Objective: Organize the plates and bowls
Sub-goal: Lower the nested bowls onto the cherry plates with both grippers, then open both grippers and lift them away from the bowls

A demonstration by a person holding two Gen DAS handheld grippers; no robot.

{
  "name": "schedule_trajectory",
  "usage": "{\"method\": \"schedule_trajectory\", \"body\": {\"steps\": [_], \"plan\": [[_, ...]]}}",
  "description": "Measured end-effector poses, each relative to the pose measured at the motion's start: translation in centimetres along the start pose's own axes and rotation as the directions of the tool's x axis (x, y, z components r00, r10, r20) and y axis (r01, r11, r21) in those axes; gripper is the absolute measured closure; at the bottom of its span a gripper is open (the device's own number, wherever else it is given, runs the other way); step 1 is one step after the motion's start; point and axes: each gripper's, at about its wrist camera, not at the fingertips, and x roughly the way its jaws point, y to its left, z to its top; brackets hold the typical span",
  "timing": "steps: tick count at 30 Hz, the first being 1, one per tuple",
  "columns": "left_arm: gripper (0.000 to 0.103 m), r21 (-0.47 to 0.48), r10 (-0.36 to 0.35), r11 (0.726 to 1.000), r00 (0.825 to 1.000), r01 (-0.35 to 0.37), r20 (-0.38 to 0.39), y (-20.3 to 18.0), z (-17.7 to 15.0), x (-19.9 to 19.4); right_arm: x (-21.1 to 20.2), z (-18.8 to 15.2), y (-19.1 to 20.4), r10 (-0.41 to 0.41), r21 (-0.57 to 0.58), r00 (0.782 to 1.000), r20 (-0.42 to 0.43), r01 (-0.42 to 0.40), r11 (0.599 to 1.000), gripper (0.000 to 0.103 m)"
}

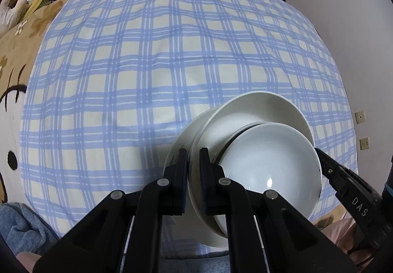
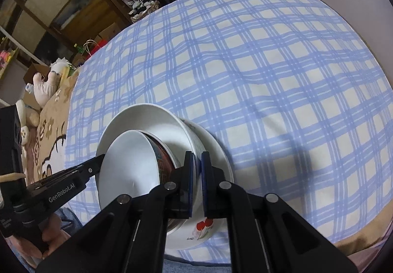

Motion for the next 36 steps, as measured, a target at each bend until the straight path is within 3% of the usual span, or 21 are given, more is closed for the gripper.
{"method": "schedule_trajectory", "body": {"steps": [6, 9, 12, 15, 21, 26, 28, 30, 32, 33, 36], "plan": [[0.095, 0.035, -0.003, 0.999, 1.0, 0.002, 0.029, -0.2, -0.1, -0.1, -0.5, 0.5, 0.2, 0.019, -0.036, 1.0, 0.023, -0.018, 0.999, 0.096], [0.095, 0.027, -0.041, 0.999, 0.998, 0.039, 0.053, 0.4, -0.4, -0.7, -1.6, 0.6, 0.8, 0.078, -0.065, 0.995, 0.059, -0.074, 0.995, 0.097], [0.094, 0.049, -0.012, 0.999, 0.993, 0.006, 0.118, 0.2, -0.8, -2.4, -3.1, 0.6, 1.6, 0.015, -0.117, 0.993, 0.117, -0.002, 0.993, 0.097], [0.092, 0.067, 0.014, 0.997, 0.986, -0.026, 0.166, 0.2, -1.7, -4.4, -4.6, 0.1, 1.8, 0.023, -0.134, 0.989, 0.147, -0.003, 0.991, 0.097], [0.091, 0.114, 0.062, 0.989, 0.961, -0.096, 0.268, 0.0, -4.3, -8.2, -7.8, -1.7, 1.4, 0.032, -0.159, 0.976, 0.216, 0.002, 0.987, 0.097], [0.09, 0.105, 0.058, 0.99, 0.94, -0.099, 0.336, 0.6, -6.4, -10.7, -10.1, -3.5, 0.9, 0.041, -0.162, 0.967, 0.251, 0.001, 0.987, 0.096], [0.082, 0.1, 0.057, 0.99, 0.927, -0.101, 0.37, 0.8, -7.4, -11.6, -10.8, -4.0, 0.6, 0.045, -0.16, 0.965, 0.26, -0.003, 0.987, 0.096], [0.077, 0.106, 0.047, 0.99, 0.915, -0.097, 0.402, 1.0, -8.4, -12.3, -11.5, -4.7, 0.4, 0.051, -0.157, 0.959, 0.279, -0.007, 0.988, 0.092], [0.073, 0.119, 0.043, 0.988, 0.907, -0.102, 0.42, 0.8, -9.3, -12.7, -12.3, -5.5, 0.1, 0.05, -0.161, 0.948, 0.314, 0.001, 0.987, 0.067], [0.071, 0.127, 0.041, 0.986, 0.902, -0.106, 0.431, 0.6, -9.8, -12.9, -12.6, -5.8, 0.1, 0.053, -0.166, 0.944, 0.326, 0.002, 0.986, 0.061], [0.057, 0.154, 0.036, 0.98, 0.879, -0.123, 0.475, -0.1, -10.9, -13.5, -13.5, -7.0, 0.2, 0.074, -0.199, 0.925, 0.372, 0.002, 0.98, 0.056]]}}
